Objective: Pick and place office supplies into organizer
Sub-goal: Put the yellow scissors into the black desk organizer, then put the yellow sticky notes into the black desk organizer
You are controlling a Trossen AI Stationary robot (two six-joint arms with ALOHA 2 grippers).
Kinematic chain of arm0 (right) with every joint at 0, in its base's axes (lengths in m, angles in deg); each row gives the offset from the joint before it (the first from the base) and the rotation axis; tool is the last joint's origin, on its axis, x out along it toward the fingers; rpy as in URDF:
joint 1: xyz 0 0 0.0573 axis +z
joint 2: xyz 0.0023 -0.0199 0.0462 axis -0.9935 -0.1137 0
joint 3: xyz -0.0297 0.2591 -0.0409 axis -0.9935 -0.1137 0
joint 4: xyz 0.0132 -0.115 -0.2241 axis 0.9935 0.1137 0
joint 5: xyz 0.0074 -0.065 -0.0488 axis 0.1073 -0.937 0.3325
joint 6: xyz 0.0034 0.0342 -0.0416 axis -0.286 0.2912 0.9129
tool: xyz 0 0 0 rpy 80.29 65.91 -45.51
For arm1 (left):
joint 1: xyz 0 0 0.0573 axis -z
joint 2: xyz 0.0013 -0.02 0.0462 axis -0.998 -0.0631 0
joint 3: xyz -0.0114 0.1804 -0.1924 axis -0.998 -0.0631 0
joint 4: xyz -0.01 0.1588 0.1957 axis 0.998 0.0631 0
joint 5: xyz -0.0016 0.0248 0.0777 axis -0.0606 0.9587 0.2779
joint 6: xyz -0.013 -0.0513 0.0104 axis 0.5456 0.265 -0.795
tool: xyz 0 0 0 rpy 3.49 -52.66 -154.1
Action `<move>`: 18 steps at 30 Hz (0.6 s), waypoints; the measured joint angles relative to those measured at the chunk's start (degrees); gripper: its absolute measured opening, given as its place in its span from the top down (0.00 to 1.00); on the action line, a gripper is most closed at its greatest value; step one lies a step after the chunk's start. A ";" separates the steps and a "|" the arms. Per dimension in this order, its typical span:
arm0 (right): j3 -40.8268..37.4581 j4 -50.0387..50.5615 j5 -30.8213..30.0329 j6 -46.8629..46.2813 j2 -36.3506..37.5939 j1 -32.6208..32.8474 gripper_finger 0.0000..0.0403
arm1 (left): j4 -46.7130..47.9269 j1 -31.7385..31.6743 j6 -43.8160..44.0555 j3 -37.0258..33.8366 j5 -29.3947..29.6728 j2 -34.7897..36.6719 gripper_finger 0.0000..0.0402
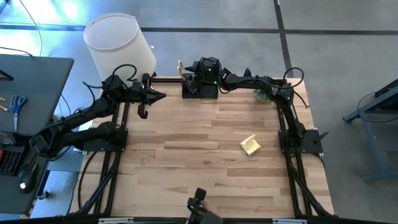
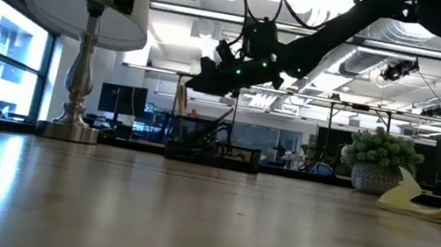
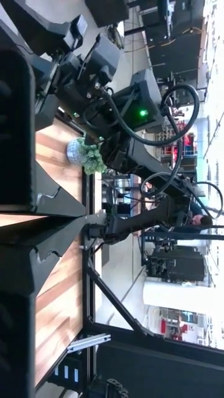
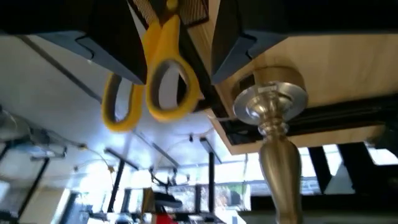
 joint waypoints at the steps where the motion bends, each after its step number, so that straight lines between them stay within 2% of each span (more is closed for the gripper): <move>1: 0.00 0.93 -0.64 -0.45 0.27 0.01 0.57 | 0.04 0.00 0.00 0.00 0.00 0.00 1.00; 4: 0.00 2.71 -3.14 0.53 1.91 0.45 0.56 | 0.21 -0.04 0.10 -0.04 -0.91 0.00 1.00; 10: 0.06 7.97 -3.24 4.57 9.03 2.97 0.60 | 1.78 -0.04 0.00 -0.04 -1.70 0.00 1.00; 14: 0.26 27.93 -4.14 1.91 16.20 5.41 0.63 | 2.05 -0.04 0.99 -0.07 -3.60 -0.02 1.00; 18: 0.15 52.94 -9.23 -2.79 21.06 9.02 0.64 | 3.01 0.00 1.37 -0.17 -6.56 -0.08 1.00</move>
